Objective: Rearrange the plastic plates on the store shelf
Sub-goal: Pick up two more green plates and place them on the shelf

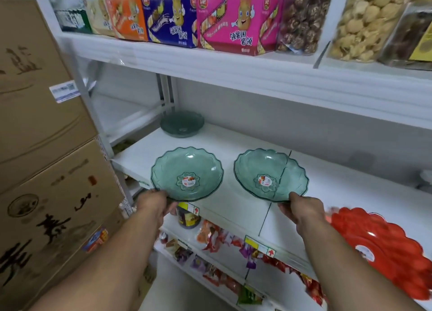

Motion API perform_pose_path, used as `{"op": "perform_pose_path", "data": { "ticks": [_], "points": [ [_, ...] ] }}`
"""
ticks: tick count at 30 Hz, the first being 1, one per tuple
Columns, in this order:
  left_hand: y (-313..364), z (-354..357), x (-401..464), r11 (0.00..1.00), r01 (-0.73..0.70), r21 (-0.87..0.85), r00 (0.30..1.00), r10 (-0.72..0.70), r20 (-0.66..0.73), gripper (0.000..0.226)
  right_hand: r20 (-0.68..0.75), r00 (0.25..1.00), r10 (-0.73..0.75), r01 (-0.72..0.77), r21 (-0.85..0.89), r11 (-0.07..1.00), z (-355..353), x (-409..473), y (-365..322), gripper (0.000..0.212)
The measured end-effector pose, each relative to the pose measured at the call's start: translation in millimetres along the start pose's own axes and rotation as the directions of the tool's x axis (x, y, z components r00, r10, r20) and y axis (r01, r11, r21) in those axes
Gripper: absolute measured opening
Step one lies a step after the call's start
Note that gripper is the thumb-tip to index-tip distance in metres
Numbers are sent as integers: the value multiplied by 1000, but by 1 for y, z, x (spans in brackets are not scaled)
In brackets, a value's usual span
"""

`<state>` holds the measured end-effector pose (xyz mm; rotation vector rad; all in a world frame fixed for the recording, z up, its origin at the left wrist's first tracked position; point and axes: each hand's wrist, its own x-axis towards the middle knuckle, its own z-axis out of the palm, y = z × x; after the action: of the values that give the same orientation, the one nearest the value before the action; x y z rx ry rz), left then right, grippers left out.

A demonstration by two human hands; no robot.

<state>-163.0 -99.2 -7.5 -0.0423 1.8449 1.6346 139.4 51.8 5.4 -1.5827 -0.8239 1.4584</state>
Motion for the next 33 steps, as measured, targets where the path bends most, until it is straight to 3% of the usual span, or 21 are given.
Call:
{"op": "perform_pose_path", "data": {
  "ticks": [3, 9, 16, 20, 26, 33],
  "points": [
    [9, 16, 26, 999, -3, 49, 1000, 2, 22, 20, -15, 1000, -3, 3, 0, 1000, 13, 19, -7, 9],
    [23, 52, 64, 999, 38, 22, 996, -39, 81, 11, -62, 998, -5, 5, 7, 1000, 31, 46, -18, 13],
    [41, 105, 126, 996, 66, 65, 973, -79, 216, 17, -205, 979, 17, -2, 76, 997, 48, 65, -25, 12],
    [50, 140, 164, 988, 47, 147, 949, -90, 301, 17, -310, 950, 33, 0, 106, 994, 53, 73, -22, 14],
    [58, 183, 195, 989, 104, 108, 911, -139, 389, 7, -380, 924, 29, 49, 193, 980, 63, 87, -11, 13],
    [63, 210, 219, 980, 133, 146, 840, -190, 509, 17, -442, 897, 23, 72, 197, 978, 73, 92, 1, 11]
  ]
}}
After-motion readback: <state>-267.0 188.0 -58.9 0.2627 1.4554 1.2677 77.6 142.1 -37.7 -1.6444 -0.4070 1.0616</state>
